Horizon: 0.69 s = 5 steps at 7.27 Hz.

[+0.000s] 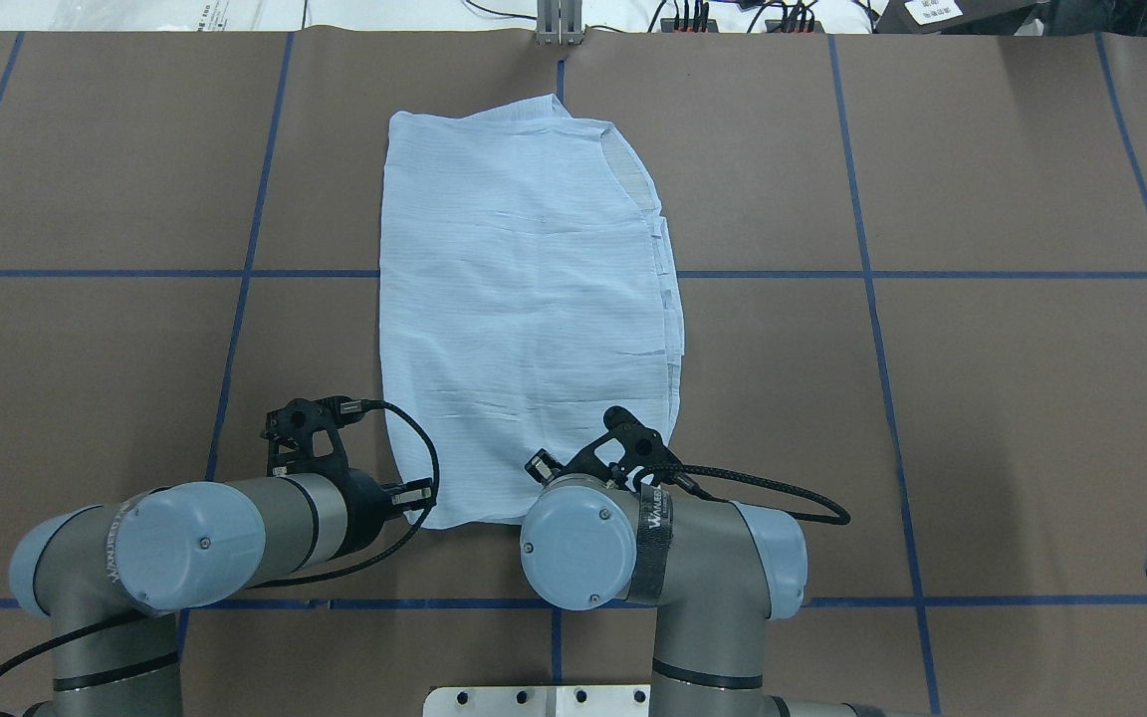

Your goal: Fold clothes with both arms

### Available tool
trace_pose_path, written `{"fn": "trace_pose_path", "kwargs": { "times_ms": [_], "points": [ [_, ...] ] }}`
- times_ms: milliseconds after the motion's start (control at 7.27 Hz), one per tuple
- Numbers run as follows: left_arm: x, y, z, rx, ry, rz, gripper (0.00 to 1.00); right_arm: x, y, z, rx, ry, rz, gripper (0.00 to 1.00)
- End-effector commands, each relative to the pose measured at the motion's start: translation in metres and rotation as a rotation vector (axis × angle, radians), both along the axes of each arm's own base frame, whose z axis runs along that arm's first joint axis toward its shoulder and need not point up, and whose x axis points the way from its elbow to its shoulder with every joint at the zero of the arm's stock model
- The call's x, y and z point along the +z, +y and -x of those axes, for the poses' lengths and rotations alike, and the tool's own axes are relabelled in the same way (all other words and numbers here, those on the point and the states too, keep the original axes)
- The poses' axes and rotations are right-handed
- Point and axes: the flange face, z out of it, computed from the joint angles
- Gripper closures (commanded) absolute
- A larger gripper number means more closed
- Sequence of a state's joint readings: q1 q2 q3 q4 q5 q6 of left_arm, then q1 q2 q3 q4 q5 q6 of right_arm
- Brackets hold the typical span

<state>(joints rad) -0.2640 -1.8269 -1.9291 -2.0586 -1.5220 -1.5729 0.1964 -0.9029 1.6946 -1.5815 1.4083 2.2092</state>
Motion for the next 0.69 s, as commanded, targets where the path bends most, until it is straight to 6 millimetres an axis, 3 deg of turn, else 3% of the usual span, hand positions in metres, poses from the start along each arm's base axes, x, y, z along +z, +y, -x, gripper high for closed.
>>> {"fn": "trace_pose_path", "kwargs": {
  "times_ms": [0, 275, 413, 550],
  "points": [
    [-0.013, 0.0, 0.008, 0.004, 0.026, -0.011, 1.0, 0.0, -0.004, -0.004, 0.007, 0.005, -0.026, 1.0],
    [-0.046, 0.004, 0.034, 0.006, 0.074, -0.025, 1.0, -0.004, -0.007, -0.038, 0.01, -0.013, -0.047, 1.0],
    [-0.065, 0.012, 0.049, 0.043, 0.096, -0.011, 1.0, -0.022, 0.006, -0.075, 0.003, -0.004, -0.045, 1.0],
    [-0.086, 0.02, 0.069, 0.061, 0.112, -0.01, 1.0, -0.058, 0.038, -0.12, -0.036, -0.012, -0.044, 1.0]
  ]
}}
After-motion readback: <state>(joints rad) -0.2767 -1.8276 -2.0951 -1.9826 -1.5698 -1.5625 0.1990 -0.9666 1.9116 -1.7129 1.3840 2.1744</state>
